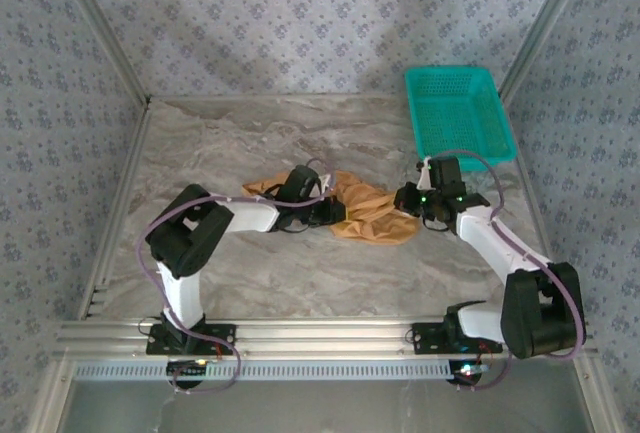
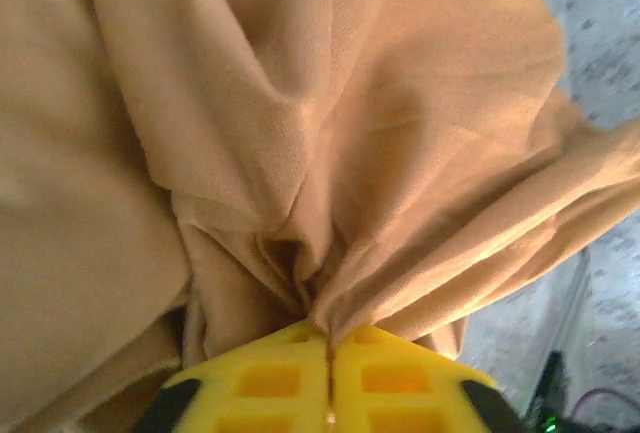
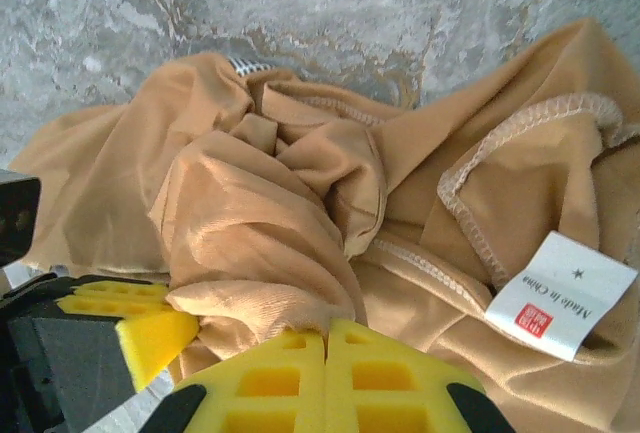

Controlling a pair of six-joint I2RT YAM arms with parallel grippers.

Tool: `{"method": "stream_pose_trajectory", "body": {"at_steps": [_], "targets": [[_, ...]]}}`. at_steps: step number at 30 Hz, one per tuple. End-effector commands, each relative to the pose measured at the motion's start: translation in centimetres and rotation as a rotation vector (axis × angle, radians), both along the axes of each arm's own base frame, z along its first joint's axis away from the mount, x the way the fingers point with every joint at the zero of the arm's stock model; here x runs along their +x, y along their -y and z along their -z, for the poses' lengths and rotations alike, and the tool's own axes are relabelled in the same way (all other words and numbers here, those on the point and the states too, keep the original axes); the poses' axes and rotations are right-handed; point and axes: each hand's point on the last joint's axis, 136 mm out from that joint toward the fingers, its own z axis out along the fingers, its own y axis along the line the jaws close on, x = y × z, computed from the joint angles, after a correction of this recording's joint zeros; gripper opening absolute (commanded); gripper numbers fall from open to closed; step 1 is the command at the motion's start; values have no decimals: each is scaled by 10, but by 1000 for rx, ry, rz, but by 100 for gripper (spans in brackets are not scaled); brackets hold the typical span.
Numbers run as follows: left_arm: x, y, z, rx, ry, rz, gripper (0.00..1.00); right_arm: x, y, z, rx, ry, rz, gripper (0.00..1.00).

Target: Fold the inside-out t-shirt

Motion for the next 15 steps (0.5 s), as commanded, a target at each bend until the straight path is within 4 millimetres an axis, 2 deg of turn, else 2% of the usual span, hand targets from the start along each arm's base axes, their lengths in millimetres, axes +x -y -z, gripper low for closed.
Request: {"method": "stream_pose_trajectory", "body": {"at_steps": [1, 2, 6, 10, 15], "targets": [[4, 13, -29, 39, 149, 52, 23, -15, -4, 8, 10, -33, -45, 0], [3, 11, -29, 79, 171, 57, 32, -15, -6, 7, 19, -27, -51, 0], [4, 8, -42, 182, 269, 62, 46, -16, -18, -1, 55, 9, -95, 0], [4, 7, -52, 280, 361, 78, 46, -17, -21, -5, 42, 30, -104, 0], [5, 11, -45, 405, 411, 137, 44, -17, -21, -9, 41, 33, -103, 0]]}}
